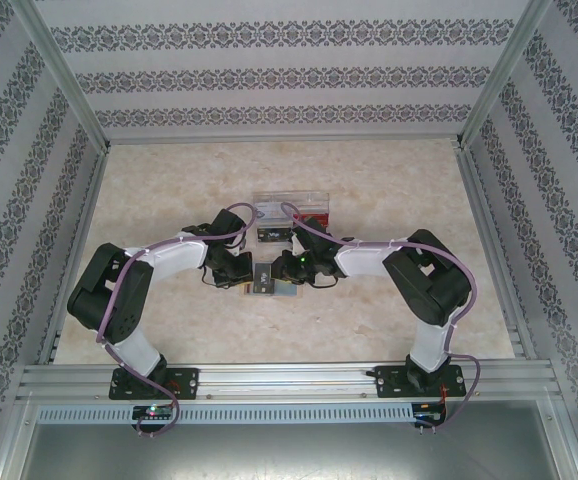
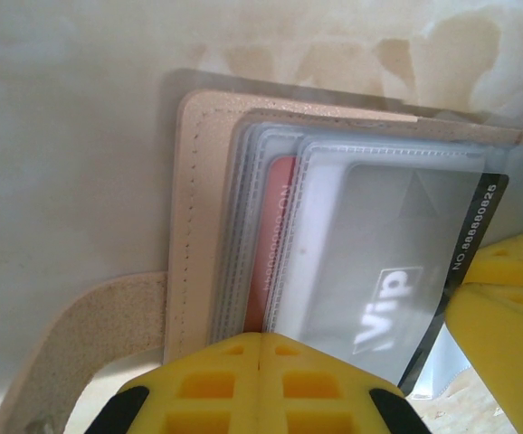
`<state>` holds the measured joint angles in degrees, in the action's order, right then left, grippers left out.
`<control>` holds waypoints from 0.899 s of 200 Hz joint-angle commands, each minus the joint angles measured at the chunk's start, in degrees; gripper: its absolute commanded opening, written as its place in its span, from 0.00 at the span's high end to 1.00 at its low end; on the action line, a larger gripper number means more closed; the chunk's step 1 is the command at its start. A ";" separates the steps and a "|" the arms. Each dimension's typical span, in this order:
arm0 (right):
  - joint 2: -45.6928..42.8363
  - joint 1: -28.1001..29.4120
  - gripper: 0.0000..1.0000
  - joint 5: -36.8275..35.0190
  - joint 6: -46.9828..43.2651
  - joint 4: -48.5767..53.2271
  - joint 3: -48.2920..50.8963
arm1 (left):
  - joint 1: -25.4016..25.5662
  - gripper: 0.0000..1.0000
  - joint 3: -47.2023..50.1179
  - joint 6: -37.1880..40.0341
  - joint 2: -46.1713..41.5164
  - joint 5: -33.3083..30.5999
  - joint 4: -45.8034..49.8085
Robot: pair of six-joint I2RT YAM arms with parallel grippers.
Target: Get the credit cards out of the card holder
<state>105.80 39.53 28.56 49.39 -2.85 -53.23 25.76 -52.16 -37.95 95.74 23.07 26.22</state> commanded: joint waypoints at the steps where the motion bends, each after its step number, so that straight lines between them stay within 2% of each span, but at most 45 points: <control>1: 1.50 0.53 0.76 0.45 0.35 -0.66 -1.23 | -0.50 1.00 2.15 -0.76 3.13 -5.70 2.61; 33: 1.78 0.64 0.80 0.45 0.64 -0.92 -1.20 | -0.48 1.00 2.19 -0.72 3.15 -5.59 2.61; 81: 0.78 0.55 1.00 0.09 0.56 -0.83 -0.32 | -0.52 1.00 2.42 -0.81 2.96 -5.60 2.61; 180: -5.86 -4.34 1.00 0.71 -1.37 -0.49 7.12 | -0.53 1.00 2.21 -0.32 2.71 -6.04 3.63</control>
<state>102.15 36.38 29.50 49.54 -4.60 -48.23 25.76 -52.16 -37.95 95.74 23.07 26.22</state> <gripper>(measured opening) 0.065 0.054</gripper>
